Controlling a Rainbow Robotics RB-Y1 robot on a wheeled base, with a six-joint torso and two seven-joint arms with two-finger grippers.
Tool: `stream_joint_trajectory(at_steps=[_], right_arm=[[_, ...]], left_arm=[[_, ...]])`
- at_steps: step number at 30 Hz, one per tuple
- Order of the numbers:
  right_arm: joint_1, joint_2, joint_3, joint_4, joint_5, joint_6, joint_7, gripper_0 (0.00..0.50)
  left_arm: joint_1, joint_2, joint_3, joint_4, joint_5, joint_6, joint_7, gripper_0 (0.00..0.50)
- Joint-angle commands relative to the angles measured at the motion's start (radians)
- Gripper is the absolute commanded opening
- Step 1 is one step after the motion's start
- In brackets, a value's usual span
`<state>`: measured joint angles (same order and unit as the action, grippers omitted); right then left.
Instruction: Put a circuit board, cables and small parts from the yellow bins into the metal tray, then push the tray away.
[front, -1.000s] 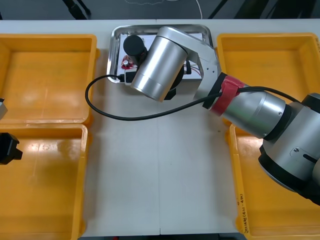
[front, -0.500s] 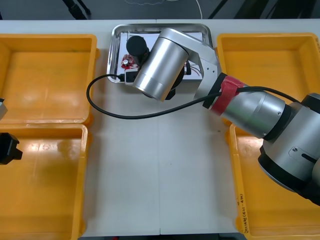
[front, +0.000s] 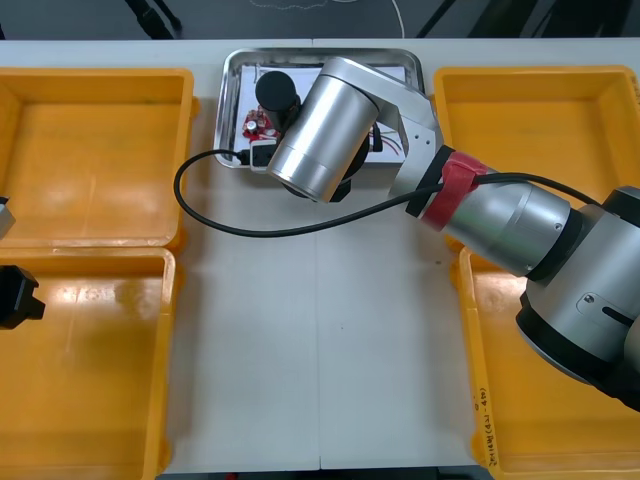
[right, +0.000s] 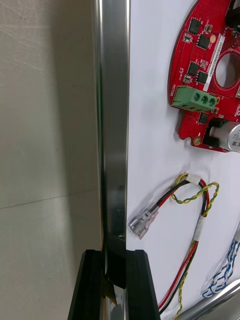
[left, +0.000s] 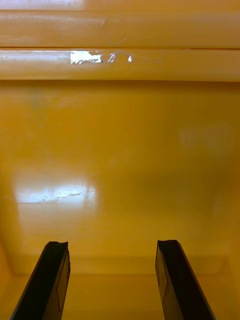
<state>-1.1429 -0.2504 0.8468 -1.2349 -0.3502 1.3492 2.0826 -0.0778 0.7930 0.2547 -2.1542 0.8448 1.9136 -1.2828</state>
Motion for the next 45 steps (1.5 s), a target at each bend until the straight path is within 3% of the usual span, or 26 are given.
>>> stream_joint_trajectory(at_steps=[1,3,6,9,11,16,26,39,45], right_arm=[[-0.055,0.017,-0.031,-0.006,-0.009,-0.007,0.062,0.077],[-0.055,0.019,-0.031,-0.006,-0.009,-0.009,0.065,0.085],[-0.055,0.017,-0.031,-0.006,-0.009,-0.009,0.071,0.171],[-0.055,0.019,-0.031,-0.006,-0.009,-0.009,0.08,0.291],[-0.054,0.017,-0.031,-0.006,-0.009,-0.01,0.086,0.397],[-0.055,0.016,-0.031,-0.006,-0.009,-0.007,0.097,0.5],[-0.055,-0.013,-0.052,-0.071,-0.05,0.064,0.119,0.5],[-0.054,-0.122,-0.181,-0.267,-0.271,0.277,0.136,0.5],[-0.049,-0.216,-0.199,-0.371,-0.401,0.341,0.019,0.5]], left_arm=[[0.021,-0.011,0.031,-0.015,0.007,0.004,-0.059,0.5],[0.021,-0.011,0.031,-0.015,0.007,0.004,-0.059,0.5],[0.021,-0.011,0.031,-0.015,0.007,0.004,-0.059,0.5],[0.021,-0.011,0.031,-0.015,0.007,0.004,-0.059,0.5],[0.021,-0.011,0.031,-0.015,0.007,0.004,-0.059,0.5],[0.021,-0.011,0.031,-0.015,0.007,0.004,-0.059,0.5],[0.021,-0.011,0.031,-0.015,0.007,0.004,-0.059,0.5],[0.021,-0.011,0.031,-0.015,0.007,0.004,-0.059,0.5],[0.021,-0.011,0.031,-0.015,0.007,0.004,-0.059,0.5]])
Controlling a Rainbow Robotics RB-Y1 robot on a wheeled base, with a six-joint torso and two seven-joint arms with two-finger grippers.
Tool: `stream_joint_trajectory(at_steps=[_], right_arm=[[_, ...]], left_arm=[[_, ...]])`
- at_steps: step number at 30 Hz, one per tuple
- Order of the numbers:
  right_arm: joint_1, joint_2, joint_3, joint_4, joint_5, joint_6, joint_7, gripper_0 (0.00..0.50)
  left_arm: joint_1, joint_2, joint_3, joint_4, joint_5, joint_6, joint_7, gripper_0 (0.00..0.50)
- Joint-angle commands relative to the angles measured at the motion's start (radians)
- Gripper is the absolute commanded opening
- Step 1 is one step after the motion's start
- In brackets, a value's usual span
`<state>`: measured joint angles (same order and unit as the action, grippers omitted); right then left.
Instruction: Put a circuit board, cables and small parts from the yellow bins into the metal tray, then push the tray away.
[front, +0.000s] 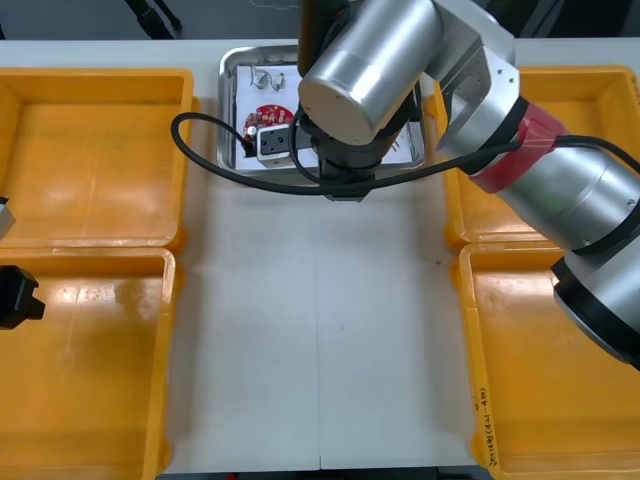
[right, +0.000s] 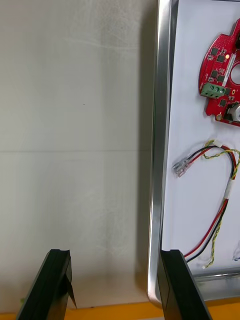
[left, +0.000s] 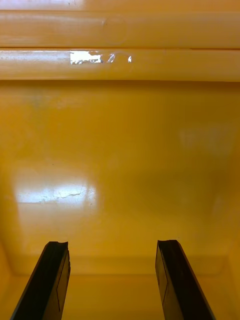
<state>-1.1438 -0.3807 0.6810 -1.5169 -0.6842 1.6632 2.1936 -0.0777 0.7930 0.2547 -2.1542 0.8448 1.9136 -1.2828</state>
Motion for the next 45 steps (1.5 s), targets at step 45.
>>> stream_joint_trajectory(at_steps=[45], right_arm=[[0.845,-0.524,-0.718,-0.821,-0.305,0.214,-0.836,0.5]], left_arm=[[0.021,-0.011,0.031,-0.015,0.007,0.004,-0.059,0.5]])
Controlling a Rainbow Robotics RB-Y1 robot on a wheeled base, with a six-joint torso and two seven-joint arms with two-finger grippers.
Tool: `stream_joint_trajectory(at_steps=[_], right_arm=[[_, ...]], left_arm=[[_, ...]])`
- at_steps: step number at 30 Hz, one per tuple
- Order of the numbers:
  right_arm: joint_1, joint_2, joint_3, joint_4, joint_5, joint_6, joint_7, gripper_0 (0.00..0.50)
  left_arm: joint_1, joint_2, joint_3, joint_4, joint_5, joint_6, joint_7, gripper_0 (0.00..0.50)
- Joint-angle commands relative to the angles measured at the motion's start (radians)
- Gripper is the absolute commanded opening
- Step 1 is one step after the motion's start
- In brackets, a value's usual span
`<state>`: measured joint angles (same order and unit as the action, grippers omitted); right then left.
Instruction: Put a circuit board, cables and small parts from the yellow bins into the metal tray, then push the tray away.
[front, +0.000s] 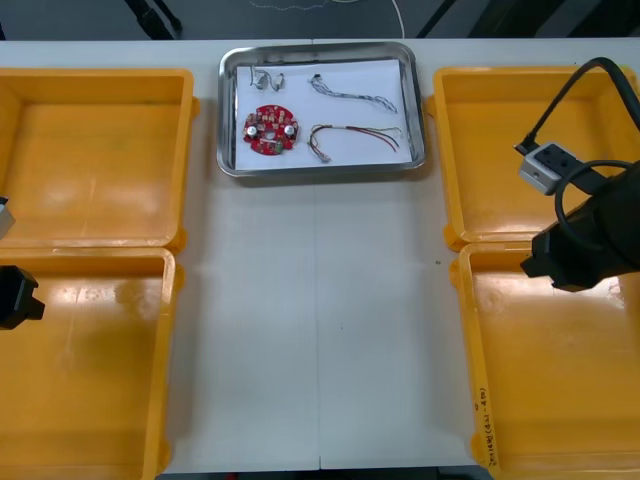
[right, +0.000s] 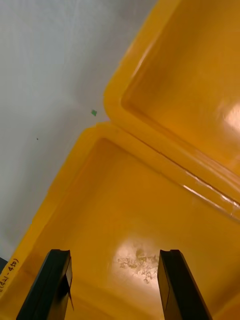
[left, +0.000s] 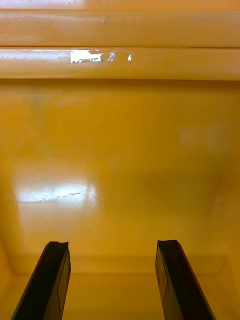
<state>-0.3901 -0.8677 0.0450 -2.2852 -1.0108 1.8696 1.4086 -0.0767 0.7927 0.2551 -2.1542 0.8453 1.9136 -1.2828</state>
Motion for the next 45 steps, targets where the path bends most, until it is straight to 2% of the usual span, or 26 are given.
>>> stream_joint_trajectory(at_steps=[1,10,19,28,45], right_arm=[[0.103,-0.037,-0.089,-0.056,0.026,0.008,-0.062,0.5],[0.212,-0.02,-0.119,-0.089,0.089,-0.007,-0.181,0.5],[0.281,0.076,-0.129,-0.089,0.236,-0.01,-0.212,0.5],[0.312,0.147,-0.194,-0.043,0.227,-0.038,-0.238,0.5],[0.32,0.147,-0.209,0.032,0.202,-0.05,-0.278,0.5]], left_arm=[[0.02,-0.01,0.03,-0.015,0.006,0.004,-0.059,0.5],[0.02,-0.01,0.03,-0.015,0.006,0.004,-0.059,0.5],[0.02,-0.01,0.03,-0.015,0.006,0.004,-0.059,0.5],[0.02,-0.01,0.03,-0.015,0.006,0.004,-0.059,0.5],[0.02,-0.01,0.03,-0.015,0.006,0.004,-0.059,0.5]])
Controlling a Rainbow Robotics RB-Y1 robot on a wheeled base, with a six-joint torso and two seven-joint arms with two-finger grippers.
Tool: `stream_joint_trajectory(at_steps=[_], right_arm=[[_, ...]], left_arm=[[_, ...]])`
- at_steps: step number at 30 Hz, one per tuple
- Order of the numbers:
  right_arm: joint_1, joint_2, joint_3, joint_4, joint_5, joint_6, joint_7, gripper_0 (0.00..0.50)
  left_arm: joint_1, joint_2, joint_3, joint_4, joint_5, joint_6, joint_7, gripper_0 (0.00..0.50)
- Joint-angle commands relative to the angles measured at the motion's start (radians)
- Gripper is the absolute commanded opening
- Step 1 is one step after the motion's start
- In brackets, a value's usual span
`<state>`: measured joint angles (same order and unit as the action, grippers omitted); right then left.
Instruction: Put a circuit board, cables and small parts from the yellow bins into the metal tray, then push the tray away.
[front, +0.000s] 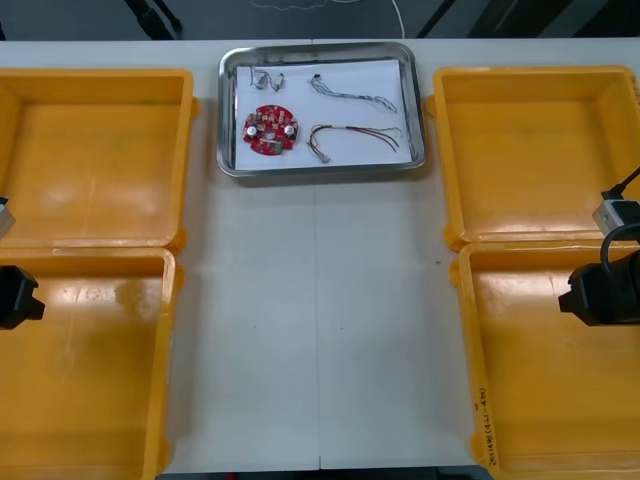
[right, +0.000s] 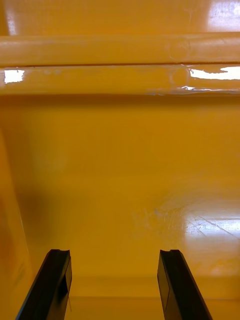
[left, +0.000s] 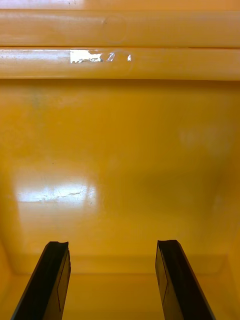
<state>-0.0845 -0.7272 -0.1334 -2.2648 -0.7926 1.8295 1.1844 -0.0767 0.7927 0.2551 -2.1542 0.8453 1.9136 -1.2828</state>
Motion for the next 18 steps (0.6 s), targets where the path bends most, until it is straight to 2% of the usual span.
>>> stream_joint_trajectory(at_steps=[1,18], right_arm=[[0.014,0.006,-0.031,0.013,-0.017,-0.01,-0.054,0.5],[0.014,0.002,-0.031,0.013,-0.023,-0.01,-0.061,0.5]], left_arm=[[0.02,-0.01,0.03,-0.015,0.006,0.004,-0.059,0.5],[0.02,-0.01,0.03,-0.015,0.006,0.004,-0.059,0.5]])
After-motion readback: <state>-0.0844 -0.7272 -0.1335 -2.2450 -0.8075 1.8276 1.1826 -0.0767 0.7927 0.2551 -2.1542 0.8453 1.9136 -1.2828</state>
